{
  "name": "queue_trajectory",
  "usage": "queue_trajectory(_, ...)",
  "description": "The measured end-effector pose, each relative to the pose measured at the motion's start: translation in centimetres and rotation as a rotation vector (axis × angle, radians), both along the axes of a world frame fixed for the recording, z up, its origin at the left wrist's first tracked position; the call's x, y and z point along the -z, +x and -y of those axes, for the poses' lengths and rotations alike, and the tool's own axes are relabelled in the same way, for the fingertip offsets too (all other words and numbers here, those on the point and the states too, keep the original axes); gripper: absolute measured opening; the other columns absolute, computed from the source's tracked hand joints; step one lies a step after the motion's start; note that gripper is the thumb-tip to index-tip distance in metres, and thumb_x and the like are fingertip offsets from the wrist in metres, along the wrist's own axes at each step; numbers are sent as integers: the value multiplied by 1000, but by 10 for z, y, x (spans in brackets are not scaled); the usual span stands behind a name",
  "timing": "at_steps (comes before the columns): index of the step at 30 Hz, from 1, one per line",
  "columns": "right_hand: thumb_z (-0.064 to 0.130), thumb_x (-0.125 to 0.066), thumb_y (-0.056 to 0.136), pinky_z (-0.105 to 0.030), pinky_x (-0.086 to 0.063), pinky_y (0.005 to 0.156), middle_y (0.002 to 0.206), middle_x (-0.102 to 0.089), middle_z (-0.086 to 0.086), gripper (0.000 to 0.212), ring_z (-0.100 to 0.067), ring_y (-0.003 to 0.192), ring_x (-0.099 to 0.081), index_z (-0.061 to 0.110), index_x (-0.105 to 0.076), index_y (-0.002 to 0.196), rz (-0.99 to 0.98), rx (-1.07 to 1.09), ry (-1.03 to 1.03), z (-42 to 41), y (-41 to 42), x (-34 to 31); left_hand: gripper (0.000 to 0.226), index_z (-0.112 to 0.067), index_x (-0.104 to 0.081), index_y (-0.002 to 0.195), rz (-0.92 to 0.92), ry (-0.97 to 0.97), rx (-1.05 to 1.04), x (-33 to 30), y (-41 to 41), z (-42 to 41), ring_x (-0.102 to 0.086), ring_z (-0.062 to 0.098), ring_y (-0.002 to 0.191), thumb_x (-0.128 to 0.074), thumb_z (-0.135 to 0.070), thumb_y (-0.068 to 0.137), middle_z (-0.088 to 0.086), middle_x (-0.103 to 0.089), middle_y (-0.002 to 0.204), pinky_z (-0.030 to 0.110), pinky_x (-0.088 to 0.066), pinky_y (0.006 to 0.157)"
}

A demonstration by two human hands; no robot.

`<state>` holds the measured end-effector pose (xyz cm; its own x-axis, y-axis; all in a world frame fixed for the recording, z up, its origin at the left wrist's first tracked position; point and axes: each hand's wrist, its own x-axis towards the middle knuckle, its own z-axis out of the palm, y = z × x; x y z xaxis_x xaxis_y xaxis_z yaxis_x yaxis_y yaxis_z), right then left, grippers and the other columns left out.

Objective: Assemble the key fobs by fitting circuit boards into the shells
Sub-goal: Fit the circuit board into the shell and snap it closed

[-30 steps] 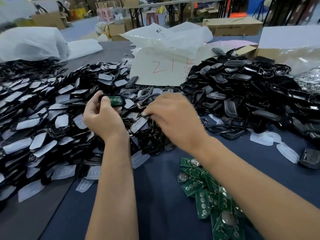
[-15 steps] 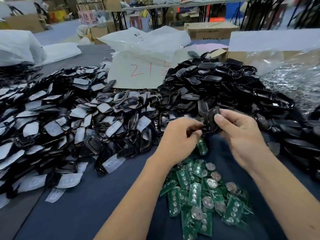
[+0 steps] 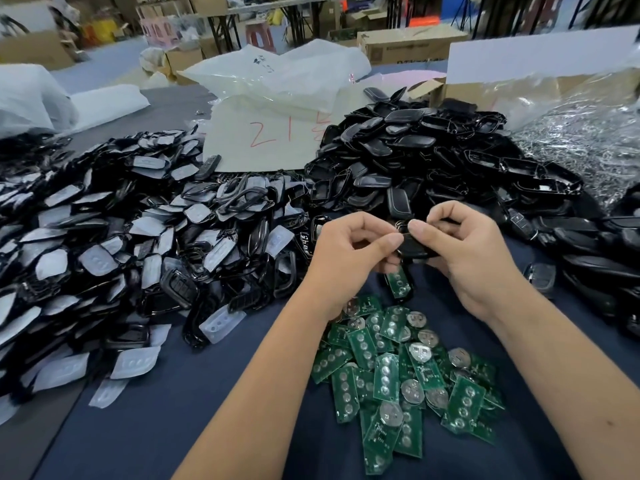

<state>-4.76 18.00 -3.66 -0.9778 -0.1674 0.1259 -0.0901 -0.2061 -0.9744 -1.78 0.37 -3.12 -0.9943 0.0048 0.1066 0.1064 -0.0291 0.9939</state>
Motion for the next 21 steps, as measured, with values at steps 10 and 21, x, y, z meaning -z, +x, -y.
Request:
queue_trajectory(10,21,-87,84,-26,-47,57,68,-62,-1,28,-14,62,-53,17,-59,89,-158,60,157,5,3,9,11,3,-64,93,124,-19,96,-3,5,2,-71,23,70,-73,-1,93,18,-70,85,32,-63,69)
queue_trajectory(21,9,-72,78,-31,-61,75,98,-79,-13,25,-23,88,-76,1,-73,102,225,43,-342,10,8,0,10,-2,-62,90,144,150,-38,2,1,-3,-71,20,71,-69,1,95,16,-67,90,29,-62,69)
